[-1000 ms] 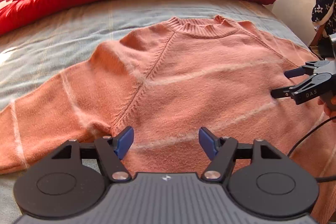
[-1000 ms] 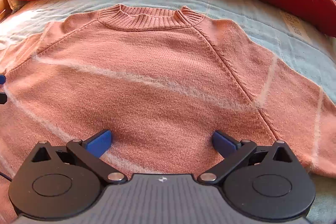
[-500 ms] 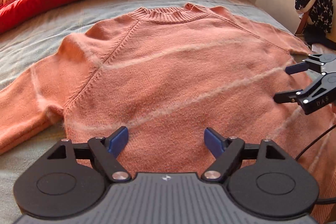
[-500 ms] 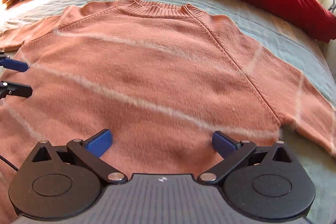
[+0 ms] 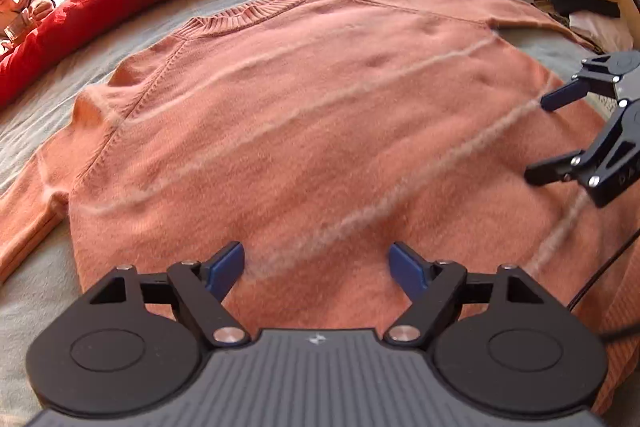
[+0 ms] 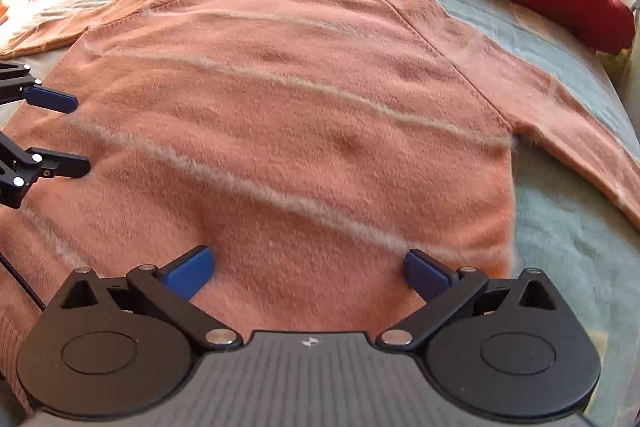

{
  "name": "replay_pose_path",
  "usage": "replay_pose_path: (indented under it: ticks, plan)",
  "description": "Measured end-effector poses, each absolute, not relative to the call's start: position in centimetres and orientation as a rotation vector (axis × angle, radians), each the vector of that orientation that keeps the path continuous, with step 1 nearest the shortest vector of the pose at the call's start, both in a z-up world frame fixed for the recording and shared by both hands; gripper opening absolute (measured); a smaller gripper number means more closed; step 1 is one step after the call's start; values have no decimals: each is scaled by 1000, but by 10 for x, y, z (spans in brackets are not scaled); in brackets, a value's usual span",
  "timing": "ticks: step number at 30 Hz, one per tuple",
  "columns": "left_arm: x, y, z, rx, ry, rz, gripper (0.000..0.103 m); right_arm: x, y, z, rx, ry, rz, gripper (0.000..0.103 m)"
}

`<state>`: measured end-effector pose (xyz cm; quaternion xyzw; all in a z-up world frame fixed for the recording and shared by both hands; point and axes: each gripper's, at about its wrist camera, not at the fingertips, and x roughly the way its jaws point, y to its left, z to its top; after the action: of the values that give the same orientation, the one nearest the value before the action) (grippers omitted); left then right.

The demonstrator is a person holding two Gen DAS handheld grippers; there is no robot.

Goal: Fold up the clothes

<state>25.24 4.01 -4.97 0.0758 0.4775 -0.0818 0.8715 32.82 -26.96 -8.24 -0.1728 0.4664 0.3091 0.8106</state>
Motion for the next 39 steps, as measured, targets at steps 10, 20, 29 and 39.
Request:
replay_pose_path:
  ticks: [10,20,29,39]
  plan:
    - [223,16,-33,102,976,-211,81,300,-283,-70,-405,1003,801,103]
    - [183,19,-49,123,1073,-202,88,266,-319,-88,-523,1013,891,103]
    - [179,26,-51,82,1144,-162,89,260,-334,-91,-505,1016,876,103]
    - [225,46,-48,-57,1102,-49,89,261,-331,-92,-511,1023,858,103]
